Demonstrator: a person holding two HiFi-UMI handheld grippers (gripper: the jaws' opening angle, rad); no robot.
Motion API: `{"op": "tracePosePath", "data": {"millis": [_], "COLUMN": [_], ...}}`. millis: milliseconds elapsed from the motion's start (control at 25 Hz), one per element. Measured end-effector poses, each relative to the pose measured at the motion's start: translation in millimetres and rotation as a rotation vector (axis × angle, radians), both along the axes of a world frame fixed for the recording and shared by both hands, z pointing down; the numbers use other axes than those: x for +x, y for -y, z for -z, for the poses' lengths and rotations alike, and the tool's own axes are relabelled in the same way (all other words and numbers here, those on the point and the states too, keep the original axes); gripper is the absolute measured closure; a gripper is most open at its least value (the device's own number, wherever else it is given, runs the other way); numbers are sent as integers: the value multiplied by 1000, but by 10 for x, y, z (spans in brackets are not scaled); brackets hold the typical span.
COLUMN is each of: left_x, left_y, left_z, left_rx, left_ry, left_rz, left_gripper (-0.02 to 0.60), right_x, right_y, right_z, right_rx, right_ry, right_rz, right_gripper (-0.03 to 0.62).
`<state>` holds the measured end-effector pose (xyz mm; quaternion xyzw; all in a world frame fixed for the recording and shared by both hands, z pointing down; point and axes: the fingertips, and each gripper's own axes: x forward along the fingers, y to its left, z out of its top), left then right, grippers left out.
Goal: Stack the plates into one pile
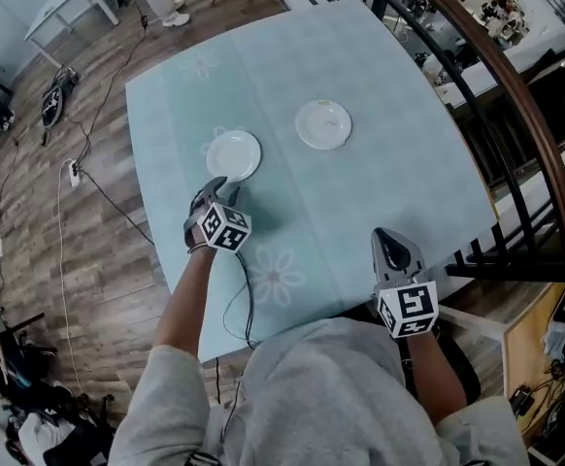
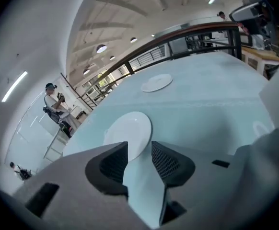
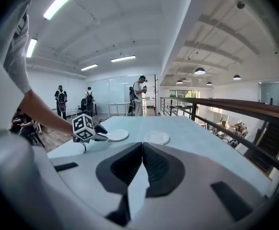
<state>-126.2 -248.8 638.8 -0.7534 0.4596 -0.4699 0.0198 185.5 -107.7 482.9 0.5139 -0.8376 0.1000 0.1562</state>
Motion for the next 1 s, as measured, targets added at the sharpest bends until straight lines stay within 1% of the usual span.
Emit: {"op": "tracePosePath", "data": {"millis": [80, 160, 240, 280, 400, 480, 680, 760, 920, 1000], "left_x": [-59, -56, -24, -4, 17, 19, 134, 159, 142, 158], "left_y": [-17, -11, 71, 116, 177, 184, 181, 182, 207, 244], "left_z": [-104, -208, -277, -294, -323, -332, -379, -393, -418, -380], "left_rx": [-27, -49, -50, -45, -49, -59, -65, -68, -111, -98], "left_ry": [37, 85, 148, 165, 172, 189, 252, 256, 235, 235], "left_rz": [-32, -71, -118, -134, -166, -202, -294, -297, -272, -258], "left_gripper": [426, 426, 426, 428, 431, 437, 493, 518, 523, 529], "right_x": [-80, -80, -29, -5, 5, -12, -11, -38, -97, -97], "right_y": [-109, -175, -191, -197, -222, -230, -246, -260, -264, -261], "right_z": [-2, -4, -20, -28, -48, -49, -75, -83, -70, -65], "right_rx": [-11, -18, -19, -21, -38, -42, -51, -54, -52, -47], "right_ry": [-20, -40, -61, -65, -68, -67, -60, -64, -69, -74], "right_rz": [5, 8, -9, -23, -57, -67, -79, -75, -67, -62], "right_gripper": [568, 568, 568, 568, 568, 568, 568, 568, 568, 568]}}
